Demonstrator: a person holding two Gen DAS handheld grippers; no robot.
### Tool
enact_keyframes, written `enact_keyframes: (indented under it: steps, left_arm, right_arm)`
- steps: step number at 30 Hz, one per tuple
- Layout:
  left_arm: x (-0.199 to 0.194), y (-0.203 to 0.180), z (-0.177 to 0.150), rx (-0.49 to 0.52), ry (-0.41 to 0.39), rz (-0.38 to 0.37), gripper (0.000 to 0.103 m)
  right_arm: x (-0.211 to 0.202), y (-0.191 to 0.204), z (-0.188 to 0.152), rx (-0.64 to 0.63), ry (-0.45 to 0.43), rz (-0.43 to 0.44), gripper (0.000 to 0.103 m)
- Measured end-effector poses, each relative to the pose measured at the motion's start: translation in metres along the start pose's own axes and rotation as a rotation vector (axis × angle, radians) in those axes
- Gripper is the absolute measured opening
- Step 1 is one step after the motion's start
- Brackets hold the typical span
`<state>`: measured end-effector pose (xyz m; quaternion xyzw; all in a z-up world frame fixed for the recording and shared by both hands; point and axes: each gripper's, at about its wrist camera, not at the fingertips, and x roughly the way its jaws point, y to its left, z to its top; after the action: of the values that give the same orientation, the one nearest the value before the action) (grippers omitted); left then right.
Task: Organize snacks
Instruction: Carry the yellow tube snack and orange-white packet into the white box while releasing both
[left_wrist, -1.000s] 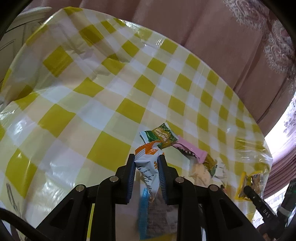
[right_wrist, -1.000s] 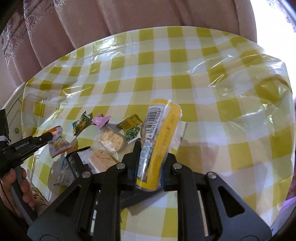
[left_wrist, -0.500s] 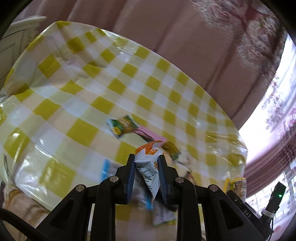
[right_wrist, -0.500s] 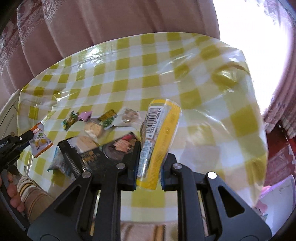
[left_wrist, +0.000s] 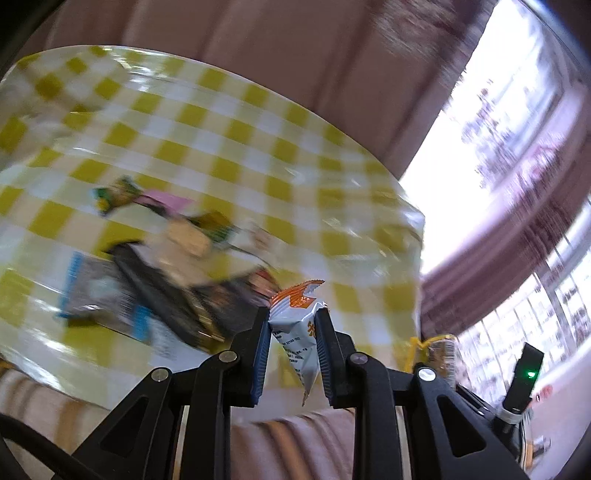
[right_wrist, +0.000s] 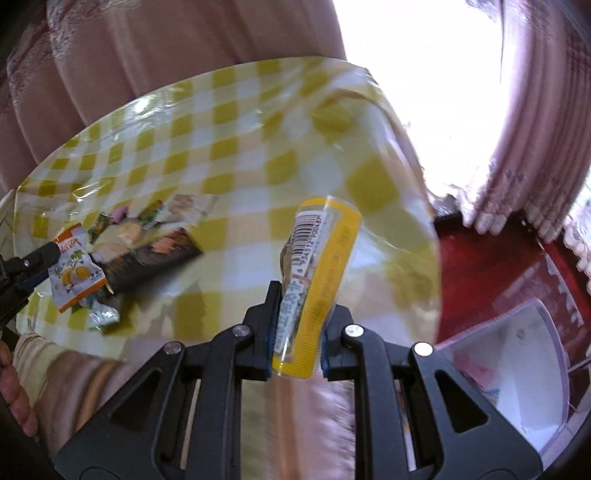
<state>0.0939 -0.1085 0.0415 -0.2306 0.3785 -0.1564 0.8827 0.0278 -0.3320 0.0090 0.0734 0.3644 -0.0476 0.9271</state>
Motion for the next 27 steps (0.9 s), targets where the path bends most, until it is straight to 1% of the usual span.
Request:
enact_keyframes:
  steps: [7, 14, 21, 23, 25, 27]
  left_arm:
    - [0.026, -0.069, -0.029, 0.119, 0.094, -0.09, 0.025]
    - [0.059, -0.134, -0.065, 0.238, 0.227, -0.173, 0.025]
    - [0.082, -0.166, -0.09, 0.302, 0.338, -0.214, 0.026]
    - [0.087, -0.172, -0.095, 0.315, 0.363, -0.224, 0.026]
    - [0.09, -0.173, -0.096, 0.325, 0.373, -0.226, 0.031]
    - [0.091, -0.175, -0.098, 0.33, 0.377, -0.22, 0.036]
  right_arm:
    - [-0.008, -0.068, -0.027, 0.084, 0.05, -0.088, 0.021]
    - [-0.012, -0.123, -0.045, 0.162, 0.089, -0.163, 0.021]
    - [-0.013, -0.155, -0.053, 0.214, 0.106, -0.201, 0.021]
    - [-0.013, -0.159, -0.053, 0.227, 0.109, -0.21, 0.024]
    - [-0.014, -0.162, -0.053, 0.233, 0.107, -0.221, 0.024]
    - [-0.014, -0.167, -0.055, 0.241, 0.107, -0.214, 0.027]
